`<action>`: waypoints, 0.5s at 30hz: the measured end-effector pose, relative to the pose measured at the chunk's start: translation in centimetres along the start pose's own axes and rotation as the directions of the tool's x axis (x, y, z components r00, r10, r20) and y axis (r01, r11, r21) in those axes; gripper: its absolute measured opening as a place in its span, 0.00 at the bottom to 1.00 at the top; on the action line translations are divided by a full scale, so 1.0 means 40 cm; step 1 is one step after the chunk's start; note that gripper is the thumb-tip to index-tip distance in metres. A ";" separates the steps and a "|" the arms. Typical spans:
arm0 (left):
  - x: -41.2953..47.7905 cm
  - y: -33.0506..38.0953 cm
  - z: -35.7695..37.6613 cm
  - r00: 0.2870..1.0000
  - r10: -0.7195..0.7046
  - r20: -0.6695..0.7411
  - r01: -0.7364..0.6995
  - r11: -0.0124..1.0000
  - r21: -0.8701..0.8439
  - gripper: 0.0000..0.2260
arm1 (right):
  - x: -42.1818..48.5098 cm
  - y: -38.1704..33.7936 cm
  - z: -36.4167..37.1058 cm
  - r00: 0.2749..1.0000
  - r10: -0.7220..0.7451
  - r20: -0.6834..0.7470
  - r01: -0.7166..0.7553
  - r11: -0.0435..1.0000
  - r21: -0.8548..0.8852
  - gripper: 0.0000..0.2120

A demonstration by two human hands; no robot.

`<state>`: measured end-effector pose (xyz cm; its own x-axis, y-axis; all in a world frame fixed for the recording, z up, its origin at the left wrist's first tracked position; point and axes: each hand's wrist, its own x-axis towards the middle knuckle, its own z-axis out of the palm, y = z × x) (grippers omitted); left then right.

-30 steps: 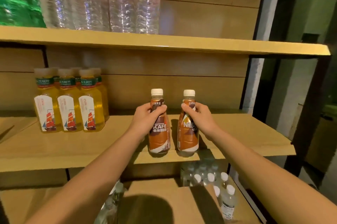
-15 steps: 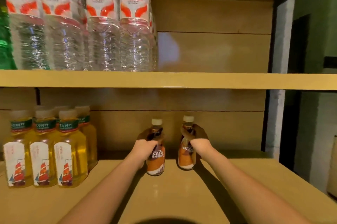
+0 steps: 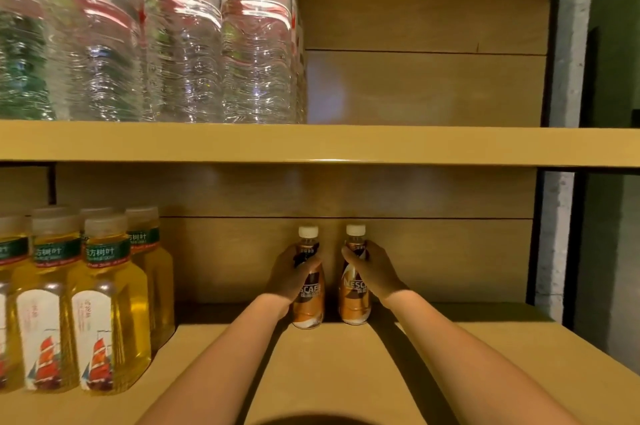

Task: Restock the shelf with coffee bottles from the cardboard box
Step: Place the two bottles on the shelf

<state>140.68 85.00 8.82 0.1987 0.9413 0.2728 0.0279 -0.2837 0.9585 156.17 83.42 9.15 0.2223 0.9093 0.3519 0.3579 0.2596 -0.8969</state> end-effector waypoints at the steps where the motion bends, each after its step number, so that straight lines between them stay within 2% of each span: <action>1: 0.009 -0.004 -0.003 1.000 0.013 0.008 -0.013 1.000 -0.006 0.18 | 0.007 0.001 0.006 1.000 -0.006 -0.009 0.006 1.000 0.007 0.14; 7: 0.039 -0.026 -0.014 0.999 0.046 0.000 -0.046 0.999 -0.027 0.17 | 0.018 0.012 0.039 0.998 -0.047 -0.046 0.047 0.999 0.004 0.12; 12: 0.043 -0.032 -0.007 0.995 0.095 -0.014 -0.095 0.995 0.007 0.11 | 0.024 0.023 0.049 0.994 -0.057 -0.094 0.051 0.997 -0.063 0.18; 15: 0.043 -0.034 -0.004 0.994 0.108 -0.009 -0.108 0.994 0.015 0.12 | 0.033 0.031 0.056 0.992 -0.047 -0.121 0.032 0.992 -0.122 0.21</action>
<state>140.83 87.03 8.00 0.1920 0.9068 0.3752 0.0210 -0.3861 0.9222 154.88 85.67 7.92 0.3132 0.8500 0.4236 0.4726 0.2473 -0.8459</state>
